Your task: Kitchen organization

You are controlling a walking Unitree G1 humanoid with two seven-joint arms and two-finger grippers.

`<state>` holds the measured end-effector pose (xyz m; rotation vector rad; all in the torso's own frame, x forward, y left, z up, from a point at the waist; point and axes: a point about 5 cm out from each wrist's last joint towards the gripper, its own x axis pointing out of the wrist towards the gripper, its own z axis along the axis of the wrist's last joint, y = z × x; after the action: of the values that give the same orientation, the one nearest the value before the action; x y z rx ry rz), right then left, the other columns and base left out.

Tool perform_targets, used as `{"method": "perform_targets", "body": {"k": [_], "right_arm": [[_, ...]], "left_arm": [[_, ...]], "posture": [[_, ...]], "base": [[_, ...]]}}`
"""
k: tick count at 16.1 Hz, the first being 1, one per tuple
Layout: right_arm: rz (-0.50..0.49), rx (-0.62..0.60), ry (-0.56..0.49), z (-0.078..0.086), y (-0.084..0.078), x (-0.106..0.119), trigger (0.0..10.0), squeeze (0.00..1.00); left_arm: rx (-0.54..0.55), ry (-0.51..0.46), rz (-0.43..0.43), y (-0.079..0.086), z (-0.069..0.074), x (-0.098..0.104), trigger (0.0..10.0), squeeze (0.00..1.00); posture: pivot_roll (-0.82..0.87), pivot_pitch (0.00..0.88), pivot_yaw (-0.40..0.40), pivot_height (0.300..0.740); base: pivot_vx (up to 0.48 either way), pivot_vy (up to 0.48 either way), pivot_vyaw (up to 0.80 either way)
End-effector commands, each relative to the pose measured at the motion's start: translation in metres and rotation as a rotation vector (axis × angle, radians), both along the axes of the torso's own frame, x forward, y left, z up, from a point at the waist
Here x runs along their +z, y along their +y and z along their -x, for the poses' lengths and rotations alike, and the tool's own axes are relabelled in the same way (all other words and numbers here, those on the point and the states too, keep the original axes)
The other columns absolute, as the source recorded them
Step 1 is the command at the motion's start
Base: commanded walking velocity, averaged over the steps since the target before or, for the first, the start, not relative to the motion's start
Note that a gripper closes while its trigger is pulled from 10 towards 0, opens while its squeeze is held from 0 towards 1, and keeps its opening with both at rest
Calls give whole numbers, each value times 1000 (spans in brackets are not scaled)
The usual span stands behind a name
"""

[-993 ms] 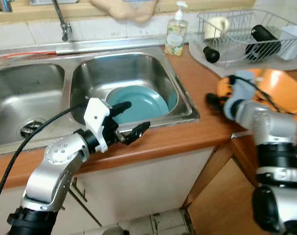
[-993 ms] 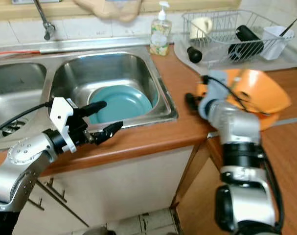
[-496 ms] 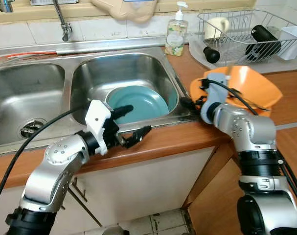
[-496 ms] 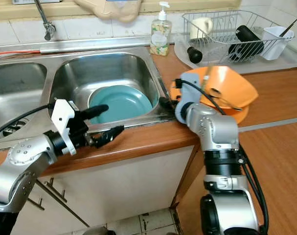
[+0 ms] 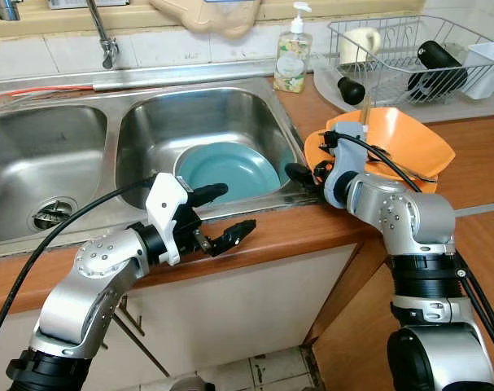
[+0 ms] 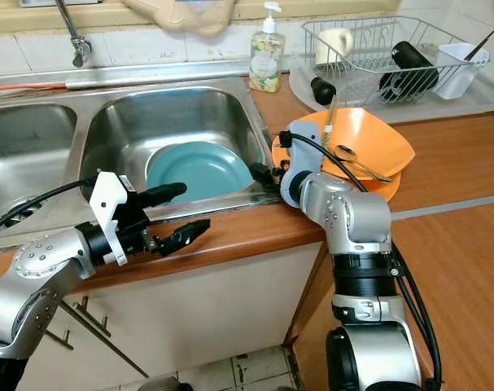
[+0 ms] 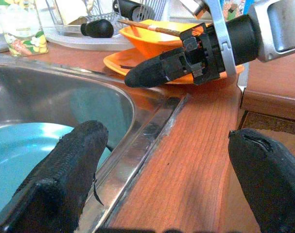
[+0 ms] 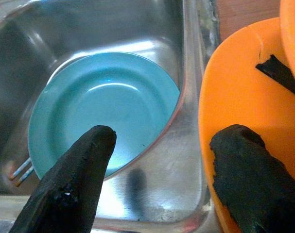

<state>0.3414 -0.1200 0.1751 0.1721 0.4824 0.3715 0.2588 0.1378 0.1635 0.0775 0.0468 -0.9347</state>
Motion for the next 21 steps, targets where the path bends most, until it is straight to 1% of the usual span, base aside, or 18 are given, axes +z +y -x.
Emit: {"method": "perform_targets", "body": {"k": [1, 4, 5, 6, 7, 9, 10, 11, 12, 14, 15, 16, 18, 19, 21], "right_arm": [[-28, 63, 49, 6, 11, -10, 10000, 0], [-45, 119, -130, 6, 17, 17, 10000, 0], [-42, 122, -146, 6, 17, 20, 10000, 0], [-66, 135, -232, 6, 17, 36, 10000, 0], [-73, 135, -276, 6, 17, 46, 10000, 0], [-97, 103, -370, 5, 11, 66, 10000, 0], [-97, 58, -408, 2, 3, 76, 10000, 0], [-83, 27, -420, 1, -3, 80, 10000, 0], [-37, -52, -409, -4, -18, 82, 10000, 0], [39, -174, -378, -10, -42, 81, 10000, 0], [50, -194, -377, -10, -47, 81, 10000, 0], [70, -284, -363, -12, -69, 82, 10000, 0], [59, -311, -338, -11, -79, 80, 10000, 0], [57, -306, -306, -11, -82, 76, 10000, 0], [57, -309, -242, -13, -80, 68, 10000, 0]], "left_arm": [[-18, -6, -7, -2, 2, 3, 10000, 0], [-17, -7, -8, -2, 2, 3, 10000, 0], [-17, -7, -8, -2, 2, 3, 10000, 0], [-16, -7, -6, -2, 2, 2, 10000, 0], [-16, -7, -6, -2, 2, 2, 10000, 0], [-15, -8, -3, -4, 3, 2, 10000, 0], [-16, -7, 0, -5, 3, 1, 10000, 0], [-17, -7, 1, -5, 3, 1, 10000, 0], [-20, -6, 4, -6, 4, 1, 10000, 0], [-31, -5, 10, -9, 5, 1, 10000, 0], [-32, -5, 10, -10, 5, 1, 10000, 0], [-34, -5, 14, -11, 5, 0, 10000, 0], [-37, -2, 16, -12, 6, -1, 10000, 0], [-41, 0, 16, -13, 7, -1, 10000, 0], [-52, -2, 17, -16, 7, -1, 10000, 0]], "posture": [[5, 0, 40, 740], [4, 0, 42, 740], [4, 0, 42, 740], [1, 0, 41, 740], [-2, 0, 38, 740], [-3, 0, 37, 740], [-3, 0, 37, 740], [-3, 0, 37, 740], [-8, 0, 38, 740], [-11, 0, 39, 740], [-12, 0, 39, 740], [-12, 0, 38, 740], [-18, 0, 39, 740], [-18, 0, 39, 740], [-17, 0, 39, 740]], "base": [[0, 0, 0], [0, 0, 0], [0, 0, 0], [0, 0, 0], [0, 0, 0], [0, 0, 0], [0, 0, 0], [0, 0, 0], [0, 0, 0], [0, 0, 0], [0, 0, 0], [0, 0, 0], [0, 0, 0], [0, 0, 0], [0, 0, 0]]}}
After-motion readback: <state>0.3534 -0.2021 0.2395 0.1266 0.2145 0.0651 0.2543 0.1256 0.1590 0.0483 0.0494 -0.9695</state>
